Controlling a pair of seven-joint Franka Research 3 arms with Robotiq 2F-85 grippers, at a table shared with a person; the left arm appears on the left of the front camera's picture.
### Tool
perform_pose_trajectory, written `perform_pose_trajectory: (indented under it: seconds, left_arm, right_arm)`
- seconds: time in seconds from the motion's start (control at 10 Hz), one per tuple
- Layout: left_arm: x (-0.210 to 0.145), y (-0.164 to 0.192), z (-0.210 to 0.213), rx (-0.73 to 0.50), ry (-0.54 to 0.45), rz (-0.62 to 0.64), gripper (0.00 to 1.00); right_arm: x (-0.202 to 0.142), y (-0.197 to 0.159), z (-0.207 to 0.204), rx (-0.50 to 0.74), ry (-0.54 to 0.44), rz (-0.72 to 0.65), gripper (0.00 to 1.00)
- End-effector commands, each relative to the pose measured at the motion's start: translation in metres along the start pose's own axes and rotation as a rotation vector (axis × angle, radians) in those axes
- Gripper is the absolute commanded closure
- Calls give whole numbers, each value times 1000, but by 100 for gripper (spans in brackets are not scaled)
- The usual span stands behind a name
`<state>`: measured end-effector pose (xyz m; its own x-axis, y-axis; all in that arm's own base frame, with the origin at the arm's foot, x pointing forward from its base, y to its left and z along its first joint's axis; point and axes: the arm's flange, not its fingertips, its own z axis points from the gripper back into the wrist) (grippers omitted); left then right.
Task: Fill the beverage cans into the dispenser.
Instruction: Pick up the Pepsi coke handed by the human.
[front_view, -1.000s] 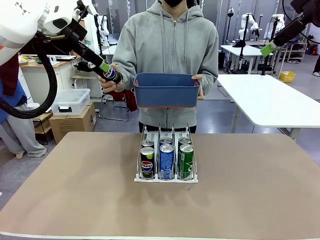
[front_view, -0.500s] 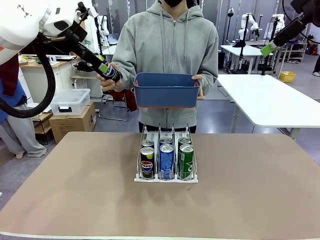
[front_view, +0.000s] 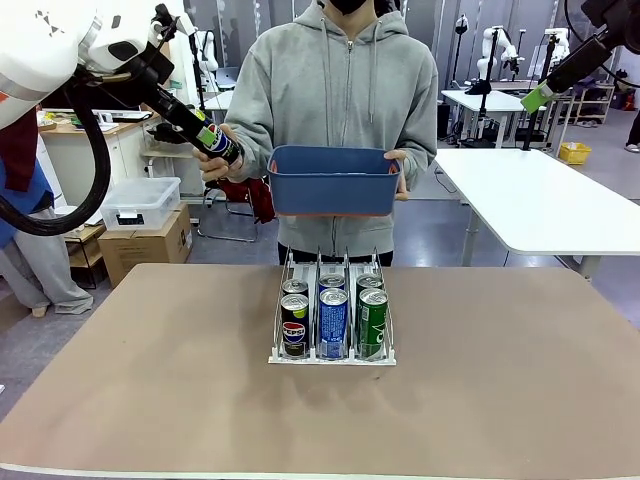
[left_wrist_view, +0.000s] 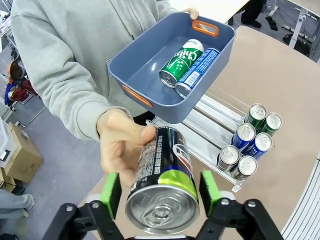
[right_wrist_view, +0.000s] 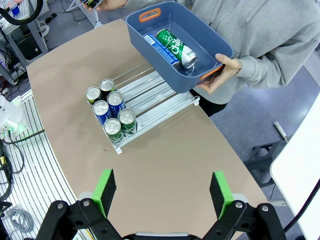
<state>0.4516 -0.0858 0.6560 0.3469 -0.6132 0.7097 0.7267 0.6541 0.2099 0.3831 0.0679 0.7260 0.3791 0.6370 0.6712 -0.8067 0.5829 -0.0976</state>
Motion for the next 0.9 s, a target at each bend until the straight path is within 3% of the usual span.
perform_pose_trajectory:
  seconds: [0.0,0.1,0.2,0.8]
  left_arm:
    - [-1,-1,1,3,5,-1,100]
    - [-1,-1,3,5,1,3,64]
    - [-1,0,3,8,1,8,100]
    - [-1,2,6,7,18,23,100]
  right_arm:
    - [-1,0,1,9,-7,2,0]
    - [-1,0,1,9,-7,2,0]
    - [-1,0,1,9,-7,2,0]
    - [-1,0,1,9,-7,2,0]
